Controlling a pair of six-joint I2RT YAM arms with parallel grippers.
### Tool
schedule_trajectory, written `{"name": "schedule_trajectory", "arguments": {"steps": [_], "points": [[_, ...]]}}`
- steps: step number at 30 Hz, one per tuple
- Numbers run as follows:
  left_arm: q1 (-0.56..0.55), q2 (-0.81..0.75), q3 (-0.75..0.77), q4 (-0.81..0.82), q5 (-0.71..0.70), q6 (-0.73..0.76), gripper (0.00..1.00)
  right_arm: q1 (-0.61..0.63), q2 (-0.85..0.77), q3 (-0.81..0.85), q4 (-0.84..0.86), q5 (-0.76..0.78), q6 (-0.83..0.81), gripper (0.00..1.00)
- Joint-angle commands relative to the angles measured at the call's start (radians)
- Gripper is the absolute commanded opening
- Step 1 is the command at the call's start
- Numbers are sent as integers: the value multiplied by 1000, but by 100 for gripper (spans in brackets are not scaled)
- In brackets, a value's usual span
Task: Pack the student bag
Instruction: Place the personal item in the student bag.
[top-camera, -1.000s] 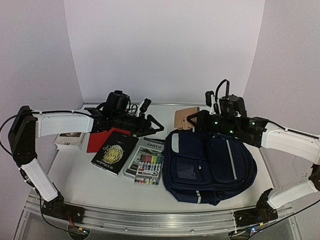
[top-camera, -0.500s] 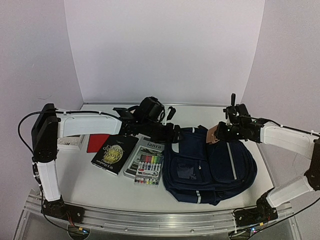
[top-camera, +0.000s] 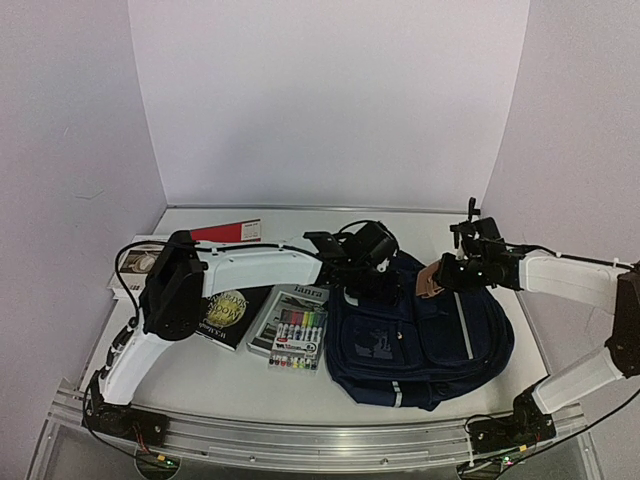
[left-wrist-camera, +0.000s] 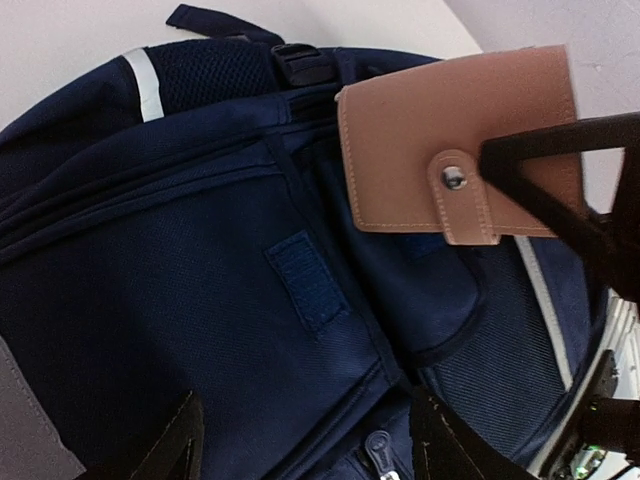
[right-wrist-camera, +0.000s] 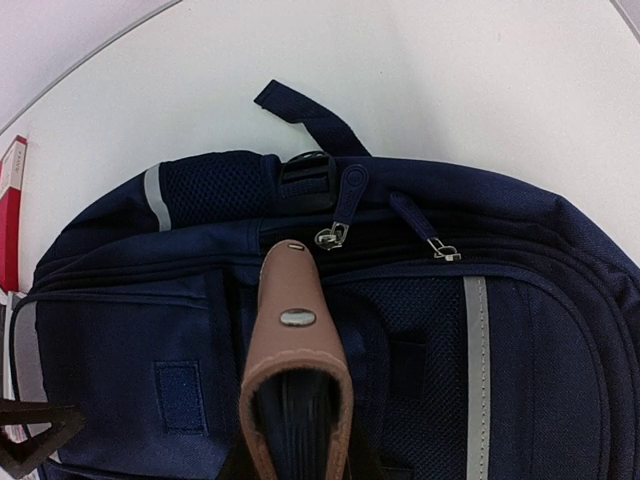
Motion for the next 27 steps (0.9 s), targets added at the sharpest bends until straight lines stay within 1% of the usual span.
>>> {"name": "schedule_trajectory", "arguments": {"steps": [1, 7, 14, 20, 22, 25, 27], "points": [[8, 25, 51, -100, -106, 29, 71, 2, -2, -25, -13, -153, -64, 0], [33, -56, -136, -42, -108, -19, 72, 0, 54, -17, -11, -199, -62, 0], [69, -147, -364, 20, -105, -56, 72, 0, 2, 19, -4, -269, 6, 0], [136, -271, -639, 195, -30, -25, 71, 4, -46, 10, 34, -367, 64, 0], [163, -315, -723, 255, 0, -13, 71, 14, -51, 0, 50, -378, 77, 0], [184, -363, -794, 303, 40, 24, 71, 45, -47, 3, 65, -374, 92, 0], [185, -373, -809, 312, 53, 47, 71, 73, -43, 18, 84, -376, 113, 0]]}}
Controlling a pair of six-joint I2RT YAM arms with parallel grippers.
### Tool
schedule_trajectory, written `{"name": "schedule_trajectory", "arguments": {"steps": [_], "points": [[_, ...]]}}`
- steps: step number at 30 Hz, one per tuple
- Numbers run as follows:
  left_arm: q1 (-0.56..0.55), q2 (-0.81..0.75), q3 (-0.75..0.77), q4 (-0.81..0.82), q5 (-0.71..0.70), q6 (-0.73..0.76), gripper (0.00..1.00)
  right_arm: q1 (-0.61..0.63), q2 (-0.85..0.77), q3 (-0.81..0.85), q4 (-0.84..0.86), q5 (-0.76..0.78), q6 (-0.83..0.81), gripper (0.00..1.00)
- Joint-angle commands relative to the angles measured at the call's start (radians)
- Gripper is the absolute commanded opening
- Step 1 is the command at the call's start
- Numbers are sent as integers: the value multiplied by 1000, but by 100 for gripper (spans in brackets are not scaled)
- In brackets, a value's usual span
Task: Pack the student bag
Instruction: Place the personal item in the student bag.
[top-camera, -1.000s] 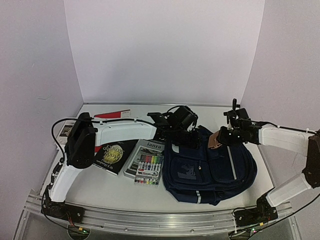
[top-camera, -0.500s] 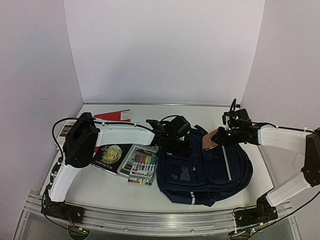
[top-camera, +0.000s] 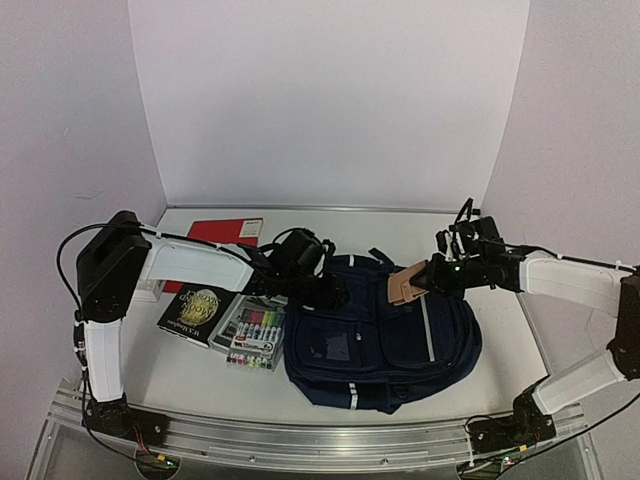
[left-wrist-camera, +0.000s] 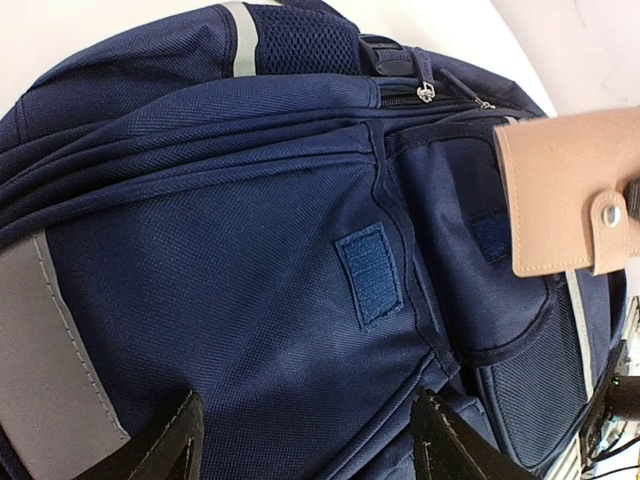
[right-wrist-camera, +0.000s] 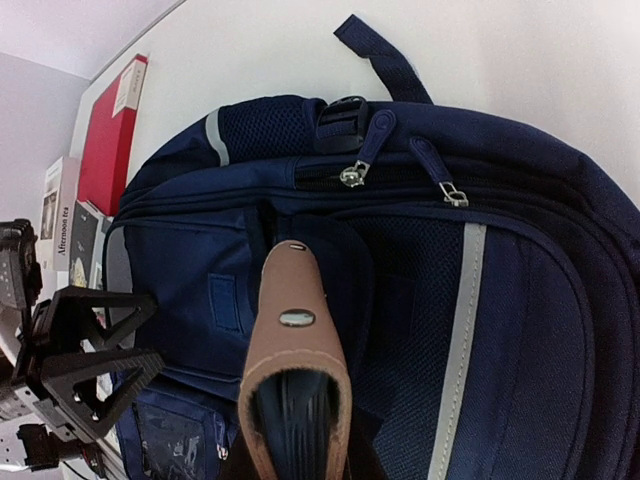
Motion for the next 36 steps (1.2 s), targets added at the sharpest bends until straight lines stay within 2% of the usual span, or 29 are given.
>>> {"name": "schedule_trajectory", "arguments": {"steps": [1, 8, 14, 18, 23, 33, 36], "points": [[47, -13, -81, -66, 6, 65, 71, 65, -19, 32, 64, -33, 56, 0], [47, -13, -68, -48, 11, 51, 70, 192, 54, 125, 126, 36, 119, 0], [44, -9, -15, -88, -35, 57, 69, 197, 170, 109, 126, 220, 152, 0], [11, 8, 79, -202, -155, 73, 66, 184, 209, 91, 106, 304, 157, 0], [-23, 75, 230, -328, -237, 39, 65, 163, 177, 44, 82, 363, 170, 0], [-68, 263, 487, -365, -260, 34, 72, 148, 31, -15, 79, 418, 197, 0], [-77, 288, 524, -331, -265, 52, 74, 148, -21, -27, 76, 436, 205, 0]]}}
